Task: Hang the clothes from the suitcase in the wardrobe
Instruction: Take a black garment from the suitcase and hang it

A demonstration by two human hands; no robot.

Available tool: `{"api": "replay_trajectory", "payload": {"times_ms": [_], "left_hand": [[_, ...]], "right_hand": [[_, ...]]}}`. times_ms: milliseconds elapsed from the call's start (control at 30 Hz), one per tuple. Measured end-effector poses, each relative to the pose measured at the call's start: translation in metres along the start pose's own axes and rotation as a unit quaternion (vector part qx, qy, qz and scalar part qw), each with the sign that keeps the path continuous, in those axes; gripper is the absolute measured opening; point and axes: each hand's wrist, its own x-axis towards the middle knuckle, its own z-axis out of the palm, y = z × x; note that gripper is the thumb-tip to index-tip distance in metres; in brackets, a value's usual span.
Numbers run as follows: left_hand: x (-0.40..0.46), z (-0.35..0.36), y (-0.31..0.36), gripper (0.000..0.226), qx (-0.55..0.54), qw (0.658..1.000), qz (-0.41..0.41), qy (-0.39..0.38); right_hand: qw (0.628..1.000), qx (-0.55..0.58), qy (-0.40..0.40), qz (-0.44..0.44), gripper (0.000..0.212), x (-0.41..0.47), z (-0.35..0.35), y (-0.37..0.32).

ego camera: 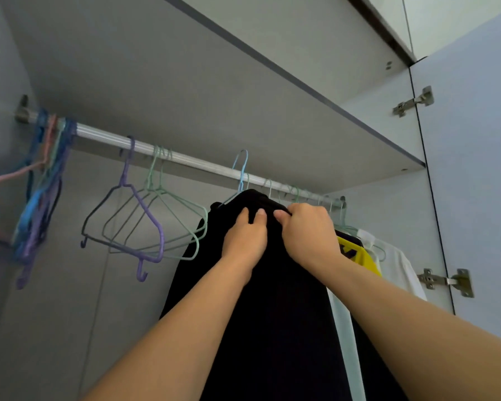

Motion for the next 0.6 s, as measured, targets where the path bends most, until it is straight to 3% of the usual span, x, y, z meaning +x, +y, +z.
{"api": "replay_trajectory", "payload": {"times_ms": [300, 500, 600], "left_hand": [[0.014, -0.007, -0.009, 0.041, 0.008, 0.999, 0.048, 0.004], [0.016, -0.016, -0.034, 0.042, 0.050, 0.999, -0.007, 0.000], [0.016, -0.020, -0.044, 0.046, 0.064, 0.996, -0.062, 0.009]], "right_hand": [[1.000, -0.019, -0.006, 0.016, 0.042, 0.033, 0.031, -0.014], [0.984, -0.085, -0.156, 0.003, 0.036, 0.035, 0.062, -0.014], [0.983, -0.079, -0.167, 0.009, 0.038, 0.032, 0.056, -0.009]]}}
